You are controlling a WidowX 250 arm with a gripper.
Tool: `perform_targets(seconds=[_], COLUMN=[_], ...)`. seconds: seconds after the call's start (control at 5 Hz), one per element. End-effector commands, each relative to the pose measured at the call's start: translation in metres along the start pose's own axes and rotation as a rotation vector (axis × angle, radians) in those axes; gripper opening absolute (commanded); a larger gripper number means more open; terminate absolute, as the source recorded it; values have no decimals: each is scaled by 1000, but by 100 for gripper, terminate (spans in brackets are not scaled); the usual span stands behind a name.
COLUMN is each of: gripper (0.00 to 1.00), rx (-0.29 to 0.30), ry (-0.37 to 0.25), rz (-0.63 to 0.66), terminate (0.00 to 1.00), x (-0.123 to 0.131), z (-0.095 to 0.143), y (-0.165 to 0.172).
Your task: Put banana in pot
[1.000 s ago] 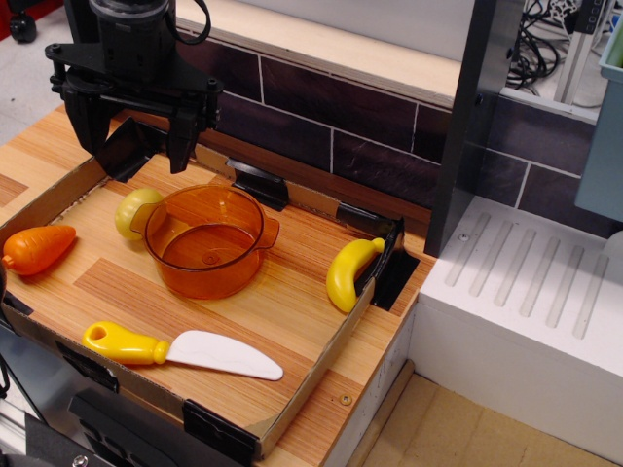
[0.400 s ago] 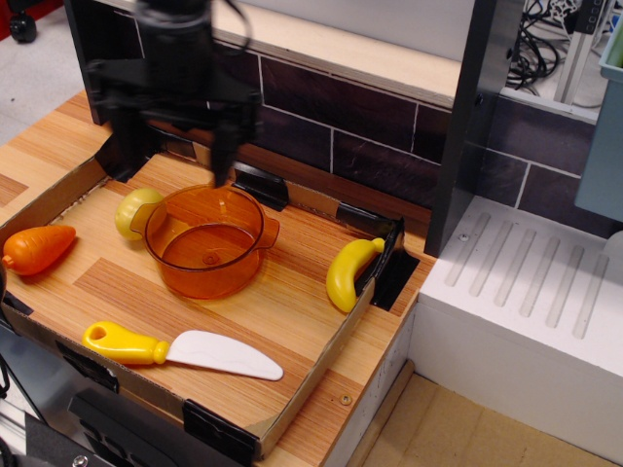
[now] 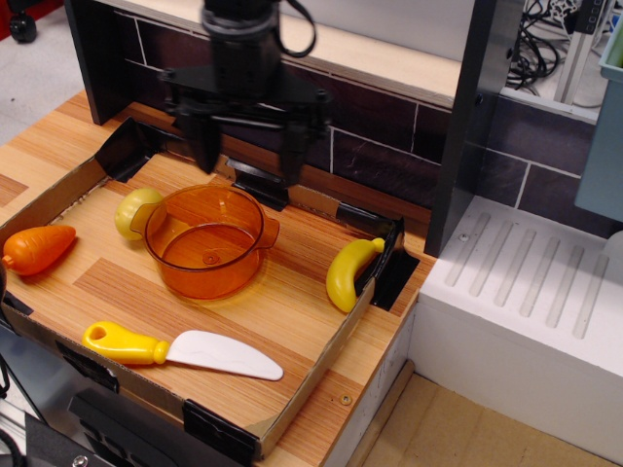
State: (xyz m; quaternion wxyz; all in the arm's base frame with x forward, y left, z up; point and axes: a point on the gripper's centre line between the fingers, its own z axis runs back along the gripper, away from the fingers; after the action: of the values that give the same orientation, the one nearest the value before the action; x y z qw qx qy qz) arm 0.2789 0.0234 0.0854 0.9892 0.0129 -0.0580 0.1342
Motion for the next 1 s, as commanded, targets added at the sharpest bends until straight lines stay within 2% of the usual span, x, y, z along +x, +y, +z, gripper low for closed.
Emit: perform_targets(seconds=[0.0, 0.2, 0.6, 0.8], gripper=[100, 100, 100, 100], rx=[-15, -4, -30, -41], ry=[-83, -54, -49, -54], rz=[-151, -244, -309, -313], terminate=[0, 0, 0, 0], x=[6, 3, 3, 4], z=[-15, -35, -60, -66], y=[-33, -46, -58, -61])
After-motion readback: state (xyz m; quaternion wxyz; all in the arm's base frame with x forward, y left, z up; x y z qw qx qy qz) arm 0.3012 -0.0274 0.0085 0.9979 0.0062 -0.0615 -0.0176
